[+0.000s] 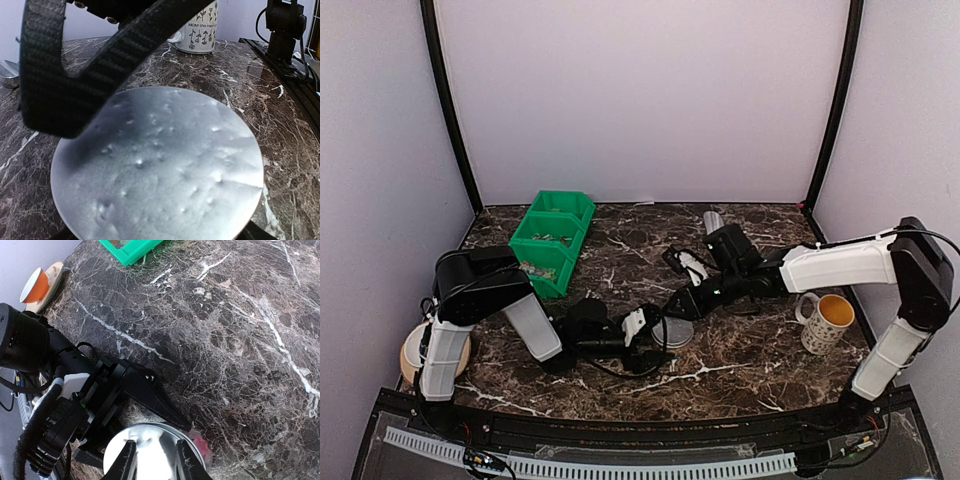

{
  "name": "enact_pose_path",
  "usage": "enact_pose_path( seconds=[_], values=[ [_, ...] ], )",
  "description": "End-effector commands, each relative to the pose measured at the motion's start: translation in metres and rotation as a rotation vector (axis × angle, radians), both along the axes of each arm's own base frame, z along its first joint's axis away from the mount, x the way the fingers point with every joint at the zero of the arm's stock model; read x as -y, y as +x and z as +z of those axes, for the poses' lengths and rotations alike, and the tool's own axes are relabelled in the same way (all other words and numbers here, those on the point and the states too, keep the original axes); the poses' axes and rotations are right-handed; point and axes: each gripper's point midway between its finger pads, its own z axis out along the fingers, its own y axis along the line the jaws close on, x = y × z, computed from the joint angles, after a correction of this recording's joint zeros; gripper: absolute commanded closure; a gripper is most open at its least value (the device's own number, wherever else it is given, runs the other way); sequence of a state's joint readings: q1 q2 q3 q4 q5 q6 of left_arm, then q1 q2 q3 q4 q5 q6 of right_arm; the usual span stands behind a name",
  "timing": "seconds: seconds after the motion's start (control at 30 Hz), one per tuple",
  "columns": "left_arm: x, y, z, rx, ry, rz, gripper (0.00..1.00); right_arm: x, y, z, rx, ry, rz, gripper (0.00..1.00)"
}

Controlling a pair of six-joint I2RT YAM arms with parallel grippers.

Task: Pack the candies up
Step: Screw the box lid onto the packing box.

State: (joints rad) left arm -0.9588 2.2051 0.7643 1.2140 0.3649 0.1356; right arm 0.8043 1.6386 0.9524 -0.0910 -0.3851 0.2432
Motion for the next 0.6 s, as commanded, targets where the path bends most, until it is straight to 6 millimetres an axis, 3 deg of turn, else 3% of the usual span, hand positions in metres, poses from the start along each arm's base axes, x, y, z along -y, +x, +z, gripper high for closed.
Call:
enact_pose_path(
  seconds=[0.0, 0.43, 0.57],
  values=[
    [-0.047, -0.012, -0.095, -0.141, 0.314, 0.064, 0.49, -0.008, 0.009, 0.005, 0.021, 0.039, 0.017, 0.72],
    [-0.046, -0.013, -0.096, -0.143, 0.314, 0.056, 0.49, -0.003, 0.013, -0.006, 0.001, 0.03, 0.021, 0.7],
    [-0.046, -0.013, -0.096, -0.142, 0.314, 0.057, 0.49, -0.002, 0.009, -0.007, -0.011, 0.03, 0.034, 0.74]
  ],
)
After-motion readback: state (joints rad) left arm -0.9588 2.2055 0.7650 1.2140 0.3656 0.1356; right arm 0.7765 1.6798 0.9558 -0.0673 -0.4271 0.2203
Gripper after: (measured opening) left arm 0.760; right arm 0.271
